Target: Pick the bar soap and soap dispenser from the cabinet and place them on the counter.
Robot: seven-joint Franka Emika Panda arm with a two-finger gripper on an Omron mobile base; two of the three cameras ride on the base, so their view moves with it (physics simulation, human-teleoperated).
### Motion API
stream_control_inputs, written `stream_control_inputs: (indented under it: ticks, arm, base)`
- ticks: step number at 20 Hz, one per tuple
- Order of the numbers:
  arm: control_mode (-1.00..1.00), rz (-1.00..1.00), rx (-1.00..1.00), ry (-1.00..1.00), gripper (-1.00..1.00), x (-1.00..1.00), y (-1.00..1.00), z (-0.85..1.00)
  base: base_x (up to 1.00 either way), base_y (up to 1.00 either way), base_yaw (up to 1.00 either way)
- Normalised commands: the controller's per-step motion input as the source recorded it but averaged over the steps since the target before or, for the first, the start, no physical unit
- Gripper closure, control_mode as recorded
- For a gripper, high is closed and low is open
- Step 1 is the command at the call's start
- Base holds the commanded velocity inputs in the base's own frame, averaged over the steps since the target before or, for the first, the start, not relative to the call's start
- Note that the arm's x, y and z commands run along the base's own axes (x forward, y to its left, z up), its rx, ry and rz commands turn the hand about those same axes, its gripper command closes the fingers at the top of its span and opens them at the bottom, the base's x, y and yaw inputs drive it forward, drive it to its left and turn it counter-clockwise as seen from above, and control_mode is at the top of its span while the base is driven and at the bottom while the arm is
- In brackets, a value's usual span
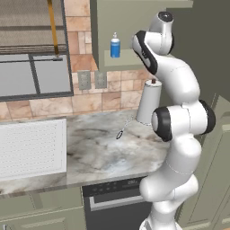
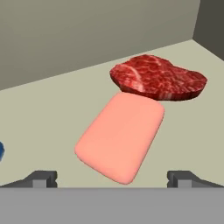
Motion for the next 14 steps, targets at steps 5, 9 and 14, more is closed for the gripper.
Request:
stream_control_inputs:
  ticks: [5, 9, 14]
  arm:
    - [-1.00, 0.00, 0.00, 0.00, -1.00, 0.26, -0.08, -0.01]
    - [-1.00, 0.00, 0.00, 0.01, -1.00, 0.22, -0.09, -0.07]
    - [-1.00, 0.00, 0.00, 0.02, -1.00, 0.17, -0.05, -0.13]
  base:
    - [0.00, 0.00, 0.00]
    - [0.00, 0.00, 0.00]
    - [0.00, 0.00, 0.00]
